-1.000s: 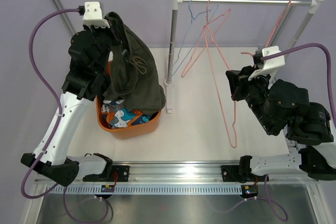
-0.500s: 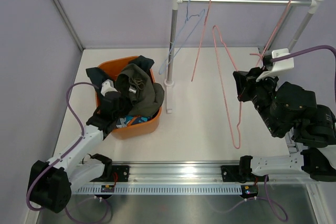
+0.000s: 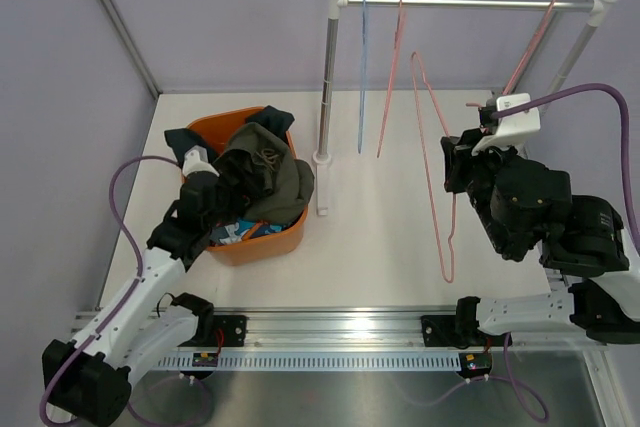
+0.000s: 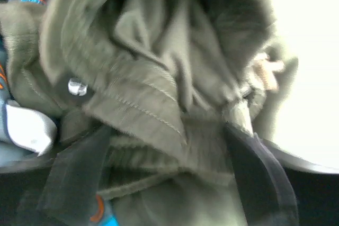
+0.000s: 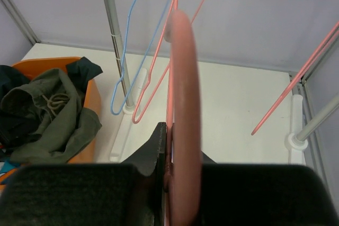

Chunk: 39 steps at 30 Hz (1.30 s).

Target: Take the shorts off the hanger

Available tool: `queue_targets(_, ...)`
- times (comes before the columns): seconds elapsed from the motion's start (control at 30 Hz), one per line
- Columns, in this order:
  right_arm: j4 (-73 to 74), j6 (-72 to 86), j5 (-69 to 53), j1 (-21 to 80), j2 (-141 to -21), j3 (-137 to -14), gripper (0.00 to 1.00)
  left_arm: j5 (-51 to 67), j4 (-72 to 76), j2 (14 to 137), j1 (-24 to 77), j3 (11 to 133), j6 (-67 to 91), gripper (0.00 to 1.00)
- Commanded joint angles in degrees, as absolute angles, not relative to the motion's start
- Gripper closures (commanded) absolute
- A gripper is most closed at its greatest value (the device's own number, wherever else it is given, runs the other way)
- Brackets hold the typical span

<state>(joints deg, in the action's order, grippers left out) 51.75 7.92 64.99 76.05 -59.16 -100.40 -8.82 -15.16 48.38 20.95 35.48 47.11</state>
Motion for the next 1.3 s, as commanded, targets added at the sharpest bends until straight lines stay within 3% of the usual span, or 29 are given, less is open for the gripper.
queue_targets(0.0, 53.1, 10.1, 68.1, 75.1, -59.8, -101.6, 1.00, -6.8, -22.8, 46.5, 21.4, 44.4, 39.0, 0.01)
queue_targets(0.13, 54.9, 11.5, 62.2, 67.2, -61.0, -102.4, 1.00, -5.8, -27.2, 47.0, 21.4, 53.2, 32.8, 0.01)
queue_targets(0.33, 49.8, 5.6, 45.6, 47.7, -65.7, -102.7, 1.00, -1.8, -29.8, 46.5, 21.4, 60.7, 27.8, 0.01)
queue_targets(0.5, 43.6, 4.6, 18.9, 26.3, -68.9, -105.8, 1.00, 1.7, -30.2, 45.4, 21.4, 62.0, 24.0, 0.01)
queue_targets(0.63, 43.8, 4.8, 4.3, 16.1, -75.7, -113.4, 1.00, 4.5, -30.6, 45.0, 21.4, 61.6, 22.0, 0.01)
queue_targets(0.77, 44.5, 2.8, -3.1, 13.1, -81.5, -121.0, 1.00, 3.9, -31.8, 44.5, 21.4, 61.4, 18.9, 0.01)
queue_targets(1.27, 49.7, -1.5, -7.4, 9.4, -99.0, -141.6, 1.00, 0.3, -32.6, 38.8, 21.4, 58.5, 14.1, 0.01)
